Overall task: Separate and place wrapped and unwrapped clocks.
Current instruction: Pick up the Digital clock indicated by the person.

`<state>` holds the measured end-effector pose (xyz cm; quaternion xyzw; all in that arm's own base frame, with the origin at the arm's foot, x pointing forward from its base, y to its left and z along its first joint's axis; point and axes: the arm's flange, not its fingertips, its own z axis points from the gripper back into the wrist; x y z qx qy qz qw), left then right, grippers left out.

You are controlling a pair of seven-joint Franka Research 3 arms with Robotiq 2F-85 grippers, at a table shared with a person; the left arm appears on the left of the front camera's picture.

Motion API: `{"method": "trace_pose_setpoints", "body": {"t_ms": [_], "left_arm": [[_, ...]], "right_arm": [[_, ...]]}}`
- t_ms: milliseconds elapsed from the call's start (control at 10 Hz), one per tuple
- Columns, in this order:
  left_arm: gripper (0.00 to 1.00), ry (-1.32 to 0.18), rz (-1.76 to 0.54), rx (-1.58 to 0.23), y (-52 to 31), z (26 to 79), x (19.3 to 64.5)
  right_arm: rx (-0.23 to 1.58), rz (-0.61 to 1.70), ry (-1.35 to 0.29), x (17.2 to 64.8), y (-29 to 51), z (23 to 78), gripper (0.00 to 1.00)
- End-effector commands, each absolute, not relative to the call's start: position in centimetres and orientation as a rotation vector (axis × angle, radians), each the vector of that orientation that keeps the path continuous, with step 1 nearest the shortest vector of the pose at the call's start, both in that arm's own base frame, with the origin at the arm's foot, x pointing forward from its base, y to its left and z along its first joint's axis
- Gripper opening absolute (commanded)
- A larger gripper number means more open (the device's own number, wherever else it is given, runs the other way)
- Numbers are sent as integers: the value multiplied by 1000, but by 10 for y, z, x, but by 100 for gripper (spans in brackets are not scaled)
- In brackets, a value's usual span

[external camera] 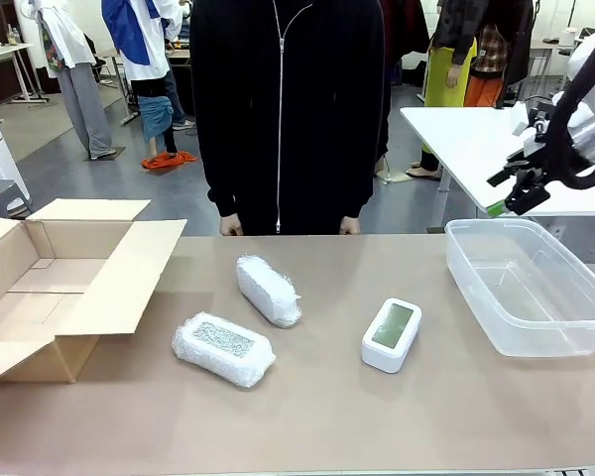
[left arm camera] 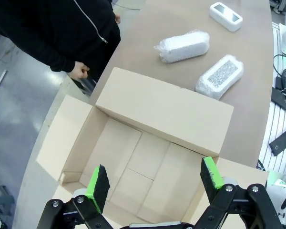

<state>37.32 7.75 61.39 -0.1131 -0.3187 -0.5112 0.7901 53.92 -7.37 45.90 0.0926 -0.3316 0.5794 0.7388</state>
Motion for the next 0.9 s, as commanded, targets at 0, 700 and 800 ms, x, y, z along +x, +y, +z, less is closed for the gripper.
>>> {"method": "trace_pose_setpoints", "body": {"t_ms": [0, 700, 800], "left_arm": [[100, -696, -1132, -247, 78, 617, 371], [100, -634, -1109, -161, 80, 618, 374], [100, -628, -1099, -144, 79, 618, 372]], "right_arm": [[159, 1273, -675, 533, -77, 473, 100], [63, 1259, -621, 526, -107, 493, 100], [53, 1250, -623, 526, -103, 492, 100]]}}
